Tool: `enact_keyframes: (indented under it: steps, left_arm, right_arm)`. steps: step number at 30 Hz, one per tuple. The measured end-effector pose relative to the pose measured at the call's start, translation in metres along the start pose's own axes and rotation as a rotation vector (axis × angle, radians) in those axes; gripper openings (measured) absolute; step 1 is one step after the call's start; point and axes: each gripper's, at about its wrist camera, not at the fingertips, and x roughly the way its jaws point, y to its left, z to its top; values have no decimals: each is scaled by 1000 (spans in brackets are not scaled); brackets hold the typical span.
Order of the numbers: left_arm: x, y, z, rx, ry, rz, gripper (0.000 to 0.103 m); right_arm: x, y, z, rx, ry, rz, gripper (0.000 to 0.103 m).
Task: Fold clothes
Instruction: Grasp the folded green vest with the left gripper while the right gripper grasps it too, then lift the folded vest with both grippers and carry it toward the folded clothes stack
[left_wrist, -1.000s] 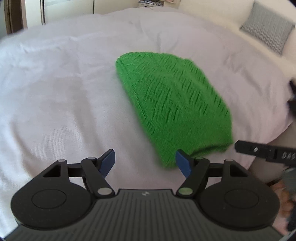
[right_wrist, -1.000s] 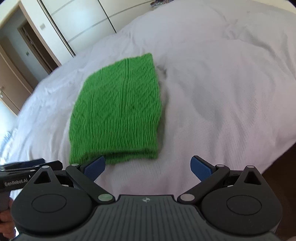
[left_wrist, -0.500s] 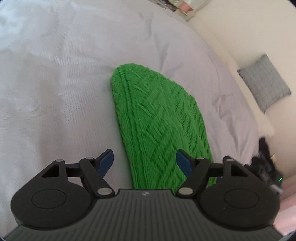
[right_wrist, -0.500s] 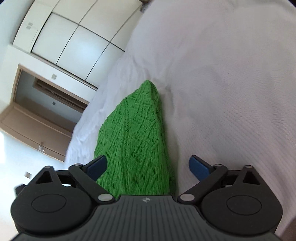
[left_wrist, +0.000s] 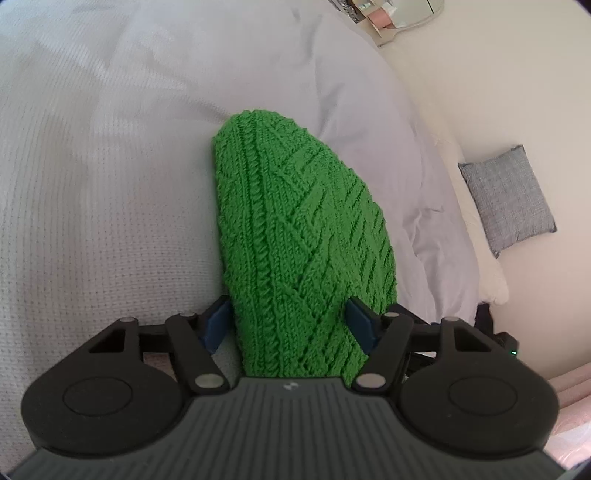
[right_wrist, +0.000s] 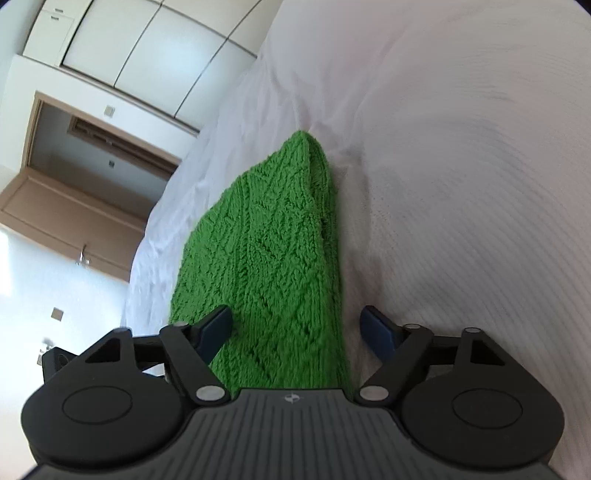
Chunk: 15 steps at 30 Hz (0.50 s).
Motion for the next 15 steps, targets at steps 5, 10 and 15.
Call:
enact_keyframes:
  steps: [5, 10, 15]
  left_arm:
    - [8, 2, 5, -12, 8, -15, 63]
    - [13, -3, 4, 12, 8, -2, 59]
    - [17, -6, 2, 46, 9, 5, 60]
  right_arm:
    - [22, -5, 13, 24, 53, 63, 75]
    - [29, -4, 13, 13, 93, 103, 64]
    - [28, -15, 13, 52, 112, 139, 52]
